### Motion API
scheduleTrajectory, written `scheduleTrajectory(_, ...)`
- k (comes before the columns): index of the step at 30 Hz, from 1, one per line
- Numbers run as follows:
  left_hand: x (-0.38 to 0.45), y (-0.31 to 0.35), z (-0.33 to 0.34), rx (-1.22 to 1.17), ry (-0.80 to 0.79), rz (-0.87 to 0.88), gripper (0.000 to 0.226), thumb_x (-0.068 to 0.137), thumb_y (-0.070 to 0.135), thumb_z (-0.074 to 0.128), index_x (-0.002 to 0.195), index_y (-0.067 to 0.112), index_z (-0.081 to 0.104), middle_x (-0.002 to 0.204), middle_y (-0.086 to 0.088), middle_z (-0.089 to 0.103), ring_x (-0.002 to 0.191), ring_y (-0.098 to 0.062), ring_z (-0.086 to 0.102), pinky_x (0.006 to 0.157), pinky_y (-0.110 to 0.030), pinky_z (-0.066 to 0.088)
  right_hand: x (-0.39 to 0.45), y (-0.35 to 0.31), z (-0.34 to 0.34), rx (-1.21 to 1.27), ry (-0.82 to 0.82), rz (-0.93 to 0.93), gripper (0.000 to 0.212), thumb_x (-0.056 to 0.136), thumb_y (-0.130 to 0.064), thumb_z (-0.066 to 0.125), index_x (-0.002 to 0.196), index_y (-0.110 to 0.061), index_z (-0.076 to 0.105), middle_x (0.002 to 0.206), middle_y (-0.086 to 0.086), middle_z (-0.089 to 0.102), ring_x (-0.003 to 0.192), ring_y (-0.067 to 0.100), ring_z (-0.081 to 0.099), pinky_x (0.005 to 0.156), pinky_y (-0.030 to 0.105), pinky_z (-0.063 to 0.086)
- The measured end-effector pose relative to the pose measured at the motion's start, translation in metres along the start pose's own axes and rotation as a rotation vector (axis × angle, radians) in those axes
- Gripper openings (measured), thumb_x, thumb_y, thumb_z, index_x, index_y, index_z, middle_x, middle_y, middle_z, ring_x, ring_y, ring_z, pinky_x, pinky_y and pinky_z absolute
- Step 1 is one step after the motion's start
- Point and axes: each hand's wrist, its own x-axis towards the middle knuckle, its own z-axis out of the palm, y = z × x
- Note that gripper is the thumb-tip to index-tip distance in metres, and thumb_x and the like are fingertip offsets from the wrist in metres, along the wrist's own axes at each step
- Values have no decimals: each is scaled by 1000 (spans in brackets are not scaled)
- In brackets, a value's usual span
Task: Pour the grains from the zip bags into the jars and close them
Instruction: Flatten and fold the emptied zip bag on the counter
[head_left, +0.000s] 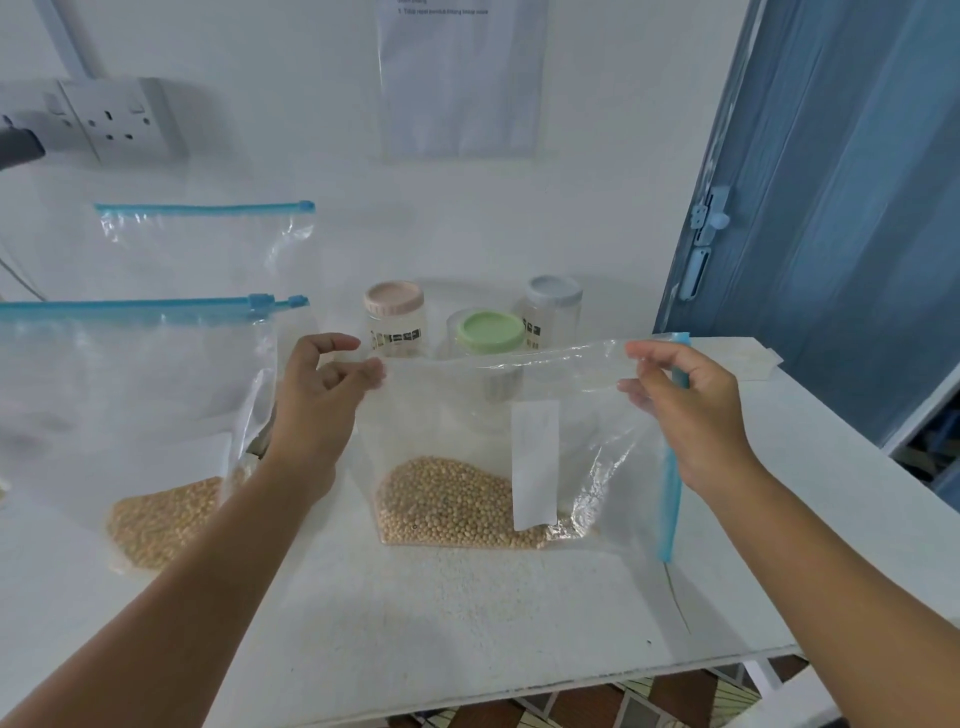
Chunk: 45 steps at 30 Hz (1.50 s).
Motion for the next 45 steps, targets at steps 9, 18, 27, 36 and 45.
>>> scheduleTrajectory(9, -34, -24, -15, 155, -376, -52, 21, 86, 37, 73, 105, 35, 81, 131, 11, 68, 130, -4, 54, 109, -28, 36, -4, 2, -7, 68, -62, 11, 14, 101, -13, 68, 106, -19, 79, 111, -3, 76, 97, 24, 78, 100, 39, 59)
scheduleTrajectory(18, -17, -38, -13, -4, -159, -57, 31, 92, -10, 66, 100, 17, 79, 97, -4, 80, 97, -22, 71, 83, -19, 58, -12, -8, -7, 5, -137, 17, 17, 99, -10, 69, 108, -19, 79, 106, -2, 79, 90, 24, 78, 94, 37, 61)
scheduleTrajectory(27, -16, -51, -34, 3, -390, -171, 35, 78, 14, 76, 108, 31, 83, 131, 6, 72, 129, -7, 61, 109, -31, 44, -16, 1, -7, -40, -244, 15, 22, 94, -18, 77, 110, -33, 80, 102, -4, 79, 104, 24, 74, 101, 46, 57)
scheduleTrajectory(36, -14, -67, -31, -73, -293, -161, 34, 91, -6, 65, 110, 18, 80, 114, -14, 77, 112, -21, 72, 99, -28, 55, -20, 17, -21, -23, -378, 12, 40, 90, -16, 77, 122, -39, 76, 130, -10, 72, 116, 23, 72, 97, 36, 59)
scheduleTrajectory(45, -7, -68, -29, -133, -233, -164, 29, 82, 6, 73, 106, 18, 81, 105, -16, 78, 103, -29, 73, 95, -30, 58, -16, 12, -9, -23, -288, 34, 27, 104, -7, 59, 119, -22, 76, 112, 1, 79, 102, 24, 76, 102, 52, 56)
